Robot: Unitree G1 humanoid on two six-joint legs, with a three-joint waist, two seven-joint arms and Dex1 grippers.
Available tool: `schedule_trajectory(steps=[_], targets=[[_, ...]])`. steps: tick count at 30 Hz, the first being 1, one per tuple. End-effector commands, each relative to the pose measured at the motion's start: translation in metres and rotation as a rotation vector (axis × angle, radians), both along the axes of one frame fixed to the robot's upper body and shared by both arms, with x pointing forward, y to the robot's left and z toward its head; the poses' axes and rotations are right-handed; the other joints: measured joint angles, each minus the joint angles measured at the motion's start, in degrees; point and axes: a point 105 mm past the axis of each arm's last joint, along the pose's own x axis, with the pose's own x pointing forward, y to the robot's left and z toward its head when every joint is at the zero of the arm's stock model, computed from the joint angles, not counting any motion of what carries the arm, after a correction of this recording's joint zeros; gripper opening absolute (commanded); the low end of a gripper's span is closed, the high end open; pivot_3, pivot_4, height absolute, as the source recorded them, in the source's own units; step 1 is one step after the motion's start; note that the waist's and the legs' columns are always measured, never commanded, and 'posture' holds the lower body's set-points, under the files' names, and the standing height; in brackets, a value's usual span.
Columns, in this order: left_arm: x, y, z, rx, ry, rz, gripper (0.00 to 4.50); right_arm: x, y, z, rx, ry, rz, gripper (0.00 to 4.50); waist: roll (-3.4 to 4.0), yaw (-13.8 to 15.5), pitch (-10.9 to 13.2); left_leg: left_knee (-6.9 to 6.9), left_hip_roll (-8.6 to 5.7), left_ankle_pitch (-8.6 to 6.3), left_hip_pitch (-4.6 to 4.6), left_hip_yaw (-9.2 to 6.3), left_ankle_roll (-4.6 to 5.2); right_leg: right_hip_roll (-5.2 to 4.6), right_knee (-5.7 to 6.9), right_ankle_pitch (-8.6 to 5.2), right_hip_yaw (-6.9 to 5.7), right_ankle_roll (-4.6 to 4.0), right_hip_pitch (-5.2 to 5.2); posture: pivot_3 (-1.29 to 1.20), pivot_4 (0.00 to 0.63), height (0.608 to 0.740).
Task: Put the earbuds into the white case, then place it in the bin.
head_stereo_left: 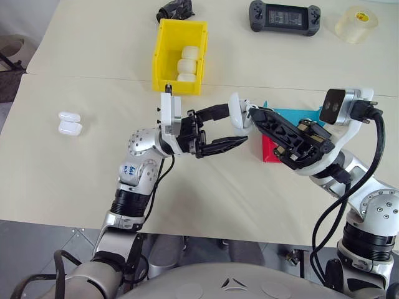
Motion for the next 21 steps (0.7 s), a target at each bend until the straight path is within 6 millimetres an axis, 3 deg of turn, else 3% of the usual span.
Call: schedule_trajectory(steps=[1, 10, 21], targets=[[-0.004, -0.004, 0.015, -0.034, -0.058, -0.011, 2.72, -0.008, 0.008, -0.002, -0.038, -0.029, 0.028, 0.51, 0.00, 0.02, 0.00, 0.00, 0.00, 0.00, 0.00, 0.00, 0.00, 0.00, -0.01, 0.00, 0.00, 0.00, 0.00, 0.00, 0.150, 0.740], [-0.001, -0.003, 0.021, -0.071, -0.048, 0.009, 2.72, -0.011, 0.012, -0.017, -0.156, -0.074, 0.030, 0.51, -0.01, 0.10, 0.01, -0.01, -0.01, 0.00, -0.01, 0.00, 0.00, 0.00, -0.06, 0.00, -0.01, 0.00, 0.02, 0.00, 0.150, 0.740], [0.000, -0.003, 0.026, -0.097, -0.047, 0.014, 2.72, -0.004, 0.011, -0.020, -0.172, -0.090, -0.018, 0.51, -0.02, 0.11, 0.01, -0.02, 0.00, 0.00, -0.01, 0.00, 0.00, 0.00, -0.08, 0.00, -0.02, 0.00, 0.02, 0.00, 0.150, 0.740]])
